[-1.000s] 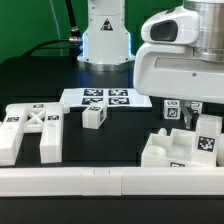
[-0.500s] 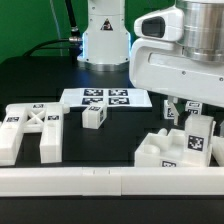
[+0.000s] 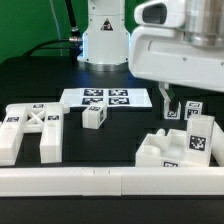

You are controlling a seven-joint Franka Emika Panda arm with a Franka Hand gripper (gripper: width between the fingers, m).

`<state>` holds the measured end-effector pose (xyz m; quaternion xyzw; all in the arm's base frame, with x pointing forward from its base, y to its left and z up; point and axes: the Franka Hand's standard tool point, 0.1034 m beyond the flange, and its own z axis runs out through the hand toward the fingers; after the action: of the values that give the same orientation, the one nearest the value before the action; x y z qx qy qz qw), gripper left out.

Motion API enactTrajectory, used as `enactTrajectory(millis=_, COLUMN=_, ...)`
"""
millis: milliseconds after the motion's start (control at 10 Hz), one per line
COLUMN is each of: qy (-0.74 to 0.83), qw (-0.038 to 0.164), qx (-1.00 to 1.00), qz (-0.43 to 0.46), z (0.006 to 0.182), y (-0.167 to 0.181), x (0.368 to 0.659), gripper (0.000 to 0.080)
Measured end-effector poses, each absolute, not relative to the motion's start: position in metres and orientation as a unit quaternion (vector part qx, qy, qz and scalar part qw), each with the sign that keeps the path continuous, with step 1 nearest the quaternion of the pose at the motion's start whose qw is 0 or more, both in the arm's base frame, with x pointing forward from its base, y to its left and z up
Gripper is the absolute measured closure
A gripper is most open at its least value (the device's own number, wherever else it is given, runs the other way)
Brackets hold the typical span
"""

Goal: Assemble chair

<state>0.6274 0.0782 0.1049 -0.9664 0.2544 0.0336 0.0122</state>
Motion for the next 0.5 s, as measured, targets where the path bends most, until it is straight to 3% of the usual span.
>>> enactTrajectory(millis=200, qy=0.242, qw=0.016, qx=-0.970, qz=0.030, z=0.1198, y=0.0618, x=0.6185, gripper=0.0151)
enactTrajectory(millis=500, qy=0.240, qw=0.014, qx=-0.970, qz=0.035, z=0.1133, y=0.0656, x=0.6172, gripper=0.0151)
